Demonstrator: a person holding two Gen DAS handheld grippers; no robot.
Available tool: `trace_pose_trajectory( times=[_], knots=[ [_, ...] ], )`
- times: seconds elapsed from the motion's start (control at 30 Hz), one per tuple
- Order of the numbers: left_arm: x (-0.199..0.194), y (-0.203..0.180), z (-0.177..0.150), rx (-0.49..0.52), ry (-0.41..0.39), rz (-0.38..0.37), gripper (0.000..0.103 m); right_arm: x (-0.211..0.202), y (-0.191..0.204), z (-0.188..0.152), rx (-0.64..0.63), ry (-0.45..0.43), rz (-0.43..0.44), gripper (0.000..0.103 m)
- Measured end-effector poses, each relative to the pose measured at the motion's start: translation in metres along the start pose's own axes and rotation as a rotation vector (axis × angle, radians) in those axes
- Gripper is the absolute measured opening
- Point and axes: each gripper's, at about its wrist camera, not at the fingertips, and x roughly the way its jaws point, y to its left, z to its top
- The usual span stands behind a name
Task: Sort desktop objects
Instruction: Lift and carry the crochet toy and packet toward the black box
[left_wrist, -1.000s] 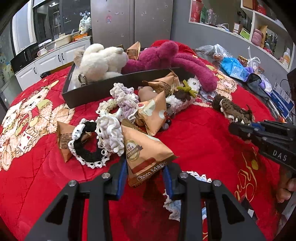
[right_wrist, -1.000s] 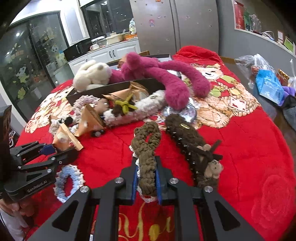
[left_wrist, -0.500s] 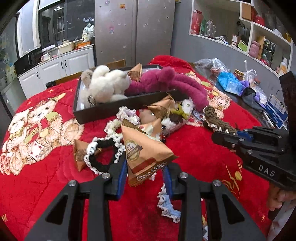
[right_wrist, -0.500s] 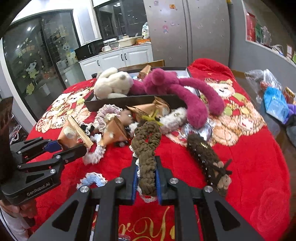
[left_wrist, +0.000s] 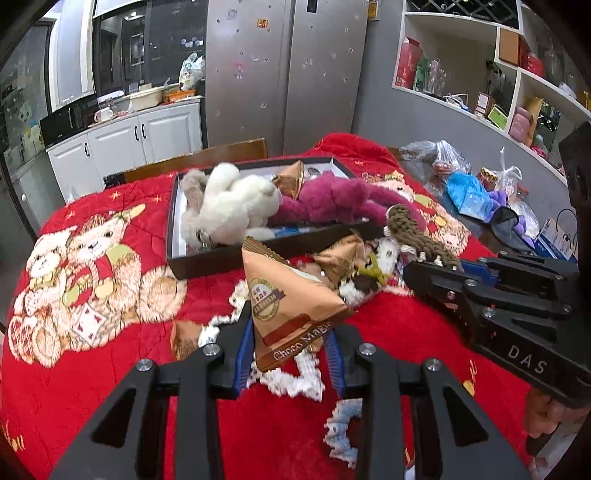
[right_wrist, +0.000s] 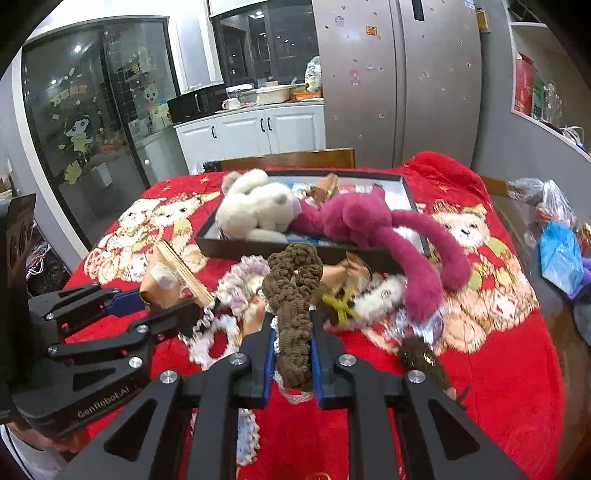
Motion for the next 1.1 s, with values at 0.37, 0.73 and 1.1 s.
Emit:
trace_pose_trajectory(
  times=[0.37, 0.73, 1.1],
  knots=[
    [0.017, 0.010, 0.037, -0.011, -0.017, -0.004, 0.035, 0.013, -0.002, 0.029, -0.016, -0.003, 0.006, 0.016],
    [0.053, 0.018, 0.070, -0.003, -0.003, -0.007, 0.035, 0.041, -0.017, 0.056, -0.027, 0.031, -0.002, 0.016],
    [0.099, 0.033, 0.088, -0.019, 0.036, 0.009, 0.035, 0.087, -0.038, 0.080, 0.005, 0.084, -0.007, 0.016]
  ],
)
